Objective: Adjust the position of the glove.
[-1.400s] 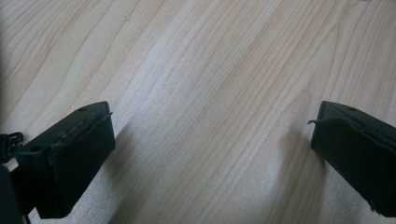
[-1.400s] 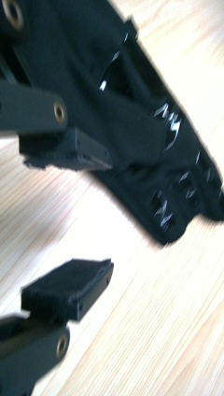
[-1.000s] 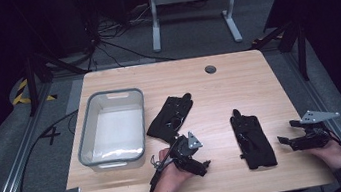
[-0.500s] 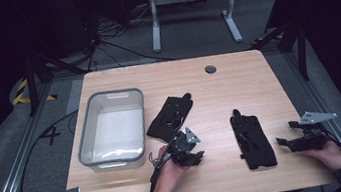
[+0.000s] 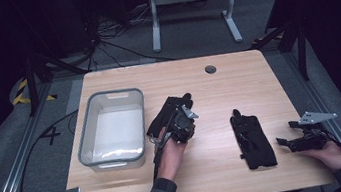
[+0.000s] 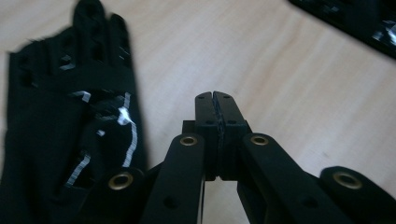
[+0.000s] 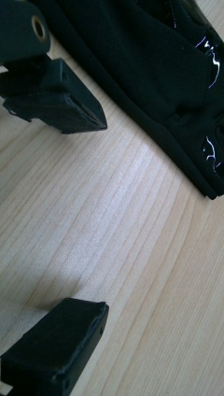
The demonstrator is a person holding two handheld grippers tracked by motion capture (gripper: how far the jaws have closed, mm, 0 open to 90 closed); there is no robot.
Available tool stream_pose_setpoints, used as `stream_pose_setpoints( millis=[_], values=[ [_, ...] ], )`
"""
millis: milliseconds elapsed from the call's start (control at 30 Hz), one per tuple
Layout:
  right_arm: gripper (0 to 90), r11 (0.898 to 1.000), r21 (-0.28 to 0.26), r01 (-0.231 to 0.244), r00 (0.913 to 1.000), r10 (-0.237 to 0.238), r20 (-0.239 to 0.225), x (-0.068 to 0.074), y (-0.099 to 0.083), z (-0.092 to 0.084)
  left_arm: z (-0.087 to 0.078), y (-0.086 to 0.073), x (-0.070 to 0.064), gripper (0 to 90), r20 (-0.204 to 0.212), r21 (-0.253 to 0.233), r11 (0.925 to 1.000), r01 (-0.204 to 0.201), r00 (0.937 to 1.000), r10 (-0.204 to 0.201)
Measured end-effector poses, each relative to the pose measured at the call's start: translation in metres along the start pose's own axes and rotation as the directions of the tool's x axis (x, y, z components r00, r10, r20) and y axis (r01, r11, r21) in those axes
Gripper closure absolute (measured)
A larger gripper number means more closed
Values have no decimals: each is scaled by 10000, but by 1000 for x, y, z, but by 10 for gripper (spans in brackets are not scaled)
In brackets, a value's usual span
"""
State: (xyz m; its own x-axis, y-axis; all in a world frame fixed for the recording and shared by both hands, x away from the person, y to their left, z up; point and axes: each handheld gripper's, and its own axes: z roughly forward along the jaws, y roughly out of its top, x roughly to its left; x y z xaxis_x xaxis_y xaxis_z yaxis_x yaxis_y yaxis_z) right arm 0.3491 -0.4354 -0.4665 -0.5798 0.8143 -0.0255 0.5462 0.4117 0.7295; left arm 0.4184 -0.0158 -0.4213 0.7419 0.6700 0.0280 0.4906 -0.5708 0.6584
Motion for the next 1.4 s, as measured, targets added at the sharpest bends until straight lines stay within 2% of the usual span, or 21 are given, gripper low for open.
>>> stream_pose_setpoints(
  millis=[67, 167, 233, 500, 700, 967, 1067, 1300, 1400],
  values=[
    [107, 10000, 7, 2, 10000, -2, -15, 0, 0, 0, 3, 6, 6, 896, -173, 85, 10000, 19, 9998, -17],
    [100, 10000, 28, 30, 10000, -30, -42, 0, 0, 0, 7, 10, 13, 897, -199, 33, 9998, 187, 9996, -186],
    [100, 10000, 22, 27, 10000, -27, -70, 0, 0, 0, 12, 14, 21, 897, -520, 138, 9995, 286, 9983, -278],
    [94, 10000, 43, 43, 10000, -43, -87, 0, 0, 0, 25, 14, 43, 897, -762, 271, 9953, 932, 9929, -909],
    [94, 10000, 42, 51, 9999, -51, -95, 0, 0, 0, 40, 8, 46, 897, -882, 765, 9918, 1023, 9915, -955],
    [93, 10000, 41, 71, 9999, -71, -109, 0, 0, 1, 41, 5, 45, 898, -513, 756, 9913, 1076, 9933, -1039],
    [93, 10000, 42, 82, 9999, -82, -121, 0, 0, 1, 42, 5, 40, 898, -102, 718, 9928, 962, 9954, -957],
    [92, 9999, 38, 109, 9998, -108, -148, 0, 1, 1, 44, 7, 18, 898, 879, 655, 9964, 547, 9943, -604],
    [91, 9999, 50, 120, 9998, -120, -154, 0, 1, 1, 45, 9, 9, 898, 1141, 671, 9971, 363, 9925, -438]
  ],
)
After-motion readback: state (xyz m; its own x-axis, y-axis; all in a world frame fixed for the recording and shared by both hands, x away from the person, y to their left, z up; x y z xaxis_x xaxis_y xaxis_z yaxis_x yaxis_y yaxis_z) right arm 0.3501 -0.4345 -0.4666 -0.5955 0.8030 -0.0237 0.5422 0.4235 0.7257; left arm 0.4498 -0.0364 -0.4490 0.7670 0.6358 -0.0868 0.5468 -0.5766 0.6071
